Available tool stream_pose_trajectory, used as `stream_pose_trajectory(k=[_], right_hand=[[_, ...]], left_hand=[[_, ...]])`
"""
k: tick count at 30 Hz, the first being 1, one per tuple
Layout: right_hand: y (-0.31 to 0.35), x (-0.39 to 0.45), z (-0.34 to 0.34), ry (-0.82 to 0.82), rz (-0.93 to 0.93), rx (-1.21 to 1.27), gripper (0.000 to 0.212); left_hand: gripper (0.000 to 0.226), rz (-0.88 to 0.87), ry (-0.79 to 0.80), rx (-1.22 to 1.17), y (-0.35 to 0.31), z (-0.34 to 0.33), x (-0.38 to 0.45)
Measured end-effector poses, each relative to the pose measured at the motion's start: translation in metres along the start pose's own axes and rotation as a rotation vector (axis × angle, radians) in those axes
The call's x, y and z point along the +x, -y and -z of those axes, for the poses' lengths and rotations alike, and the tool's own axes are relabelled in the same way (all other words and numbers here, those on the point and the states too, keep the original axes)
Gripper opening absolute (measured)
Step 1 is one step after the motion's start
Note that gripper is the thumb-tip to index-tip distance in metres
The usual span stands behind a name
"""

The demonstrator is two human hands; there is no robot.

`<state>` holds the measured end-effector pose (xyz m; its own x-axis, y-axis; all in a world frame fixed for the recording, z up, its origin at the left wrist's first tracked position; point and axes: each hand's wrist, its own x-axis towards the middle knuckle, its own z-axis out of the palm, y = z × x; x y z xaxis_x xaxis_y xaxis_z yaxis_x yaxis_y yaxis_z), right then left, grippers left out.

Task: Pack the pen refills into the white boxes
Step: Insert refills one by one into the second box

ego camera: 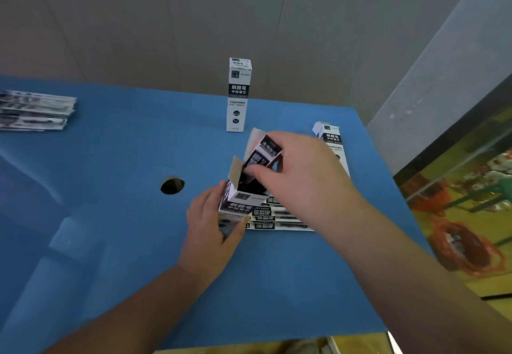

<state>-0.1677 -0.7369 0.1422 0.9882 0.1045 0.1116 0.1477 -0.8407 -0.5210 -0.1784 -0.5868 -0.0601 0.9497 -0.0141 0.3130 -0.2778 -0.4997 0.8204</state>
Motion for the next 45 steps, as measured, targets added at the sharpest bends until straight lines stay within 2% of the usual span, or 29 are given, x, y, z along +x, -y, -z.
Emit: stream_pose_trajectory(k=[3, 7, 13, 18, 28, 33, 35, 38, 41, 43, 44, 45], right_hand=[[0.0, 0.0, -0.002, 0.019, 0.025, -0.049, 0.02], [-0.001, 0.0, 0.006, -0.072, 0.081, -0.048, 0.018], [0.004, 0.006, -0.003, 0.071, 0.117, -0.275, 0.019], [0.004, 0.004, -0.004, -0.011, 0.149, -0.294, 0.019], [0.005, 0.015, -0.011, 0.201, 0.149, -0.495, 0.014], [0.004, 0.022, -0.004, 0.303, 0.073, -0.36, 0.013], [0.001, 0.019, 0.001, 0.322, 0.111, -0.256, 0.013], [-0.008, 0.008, 0.008, 0.236, 0.132, 0.025, 0.015], [-0.029, 0.0, 0.004, -0.073, 0.091, 0.309, 0.018], [-0.05, -0.001, -0.006, -0.196, 0.088, 0.237, 0.02], [-0.062, -0.001, -0.012, -0.16, 0.067, 0.12, 0.02], [-0.075, 0.0, -0.018, -0.057, 0.028, -0.03, 0.021]], left_hand=[[0.075, 0.013, -0.009, -0.018, -0.001, 0.0, 0.0], [0.076, 0.01, -0.003, -0.027, -0.002, 0.001, 0.0], [0.074, 0.031, 0.007, -0.032, -0.003, 0.001, 0.001], [0.078, 0.031, -0.01, -0.05, -0.003, 0.0, 0.0], [0.072, -0.084, -0.047, -0.023, 0.003, -0.003, -0.002], [0.069, -0.146, -0.078, -0.019, -0.001, -0.002, 0.0], [0.069, -0.111, -0.051, -0.023, -0.001, -0.002, 0.0], [0.068, 0.024, -0.008, -0.048, 0.001, 0.0, 0.001], [0.067, 0.049, 0.013, -0.072, 0.002, 0.0, 0.001], [0.061, 0.06, 0.021, -0.121, 0.003, 0.0, 0.005], [0.059, 0.078, 0.02, -0.145, 0.003, 0.0, 0.006], [0.061, 0.097, 0.016, -0.165, 0.003, 0.0, 0.007]])
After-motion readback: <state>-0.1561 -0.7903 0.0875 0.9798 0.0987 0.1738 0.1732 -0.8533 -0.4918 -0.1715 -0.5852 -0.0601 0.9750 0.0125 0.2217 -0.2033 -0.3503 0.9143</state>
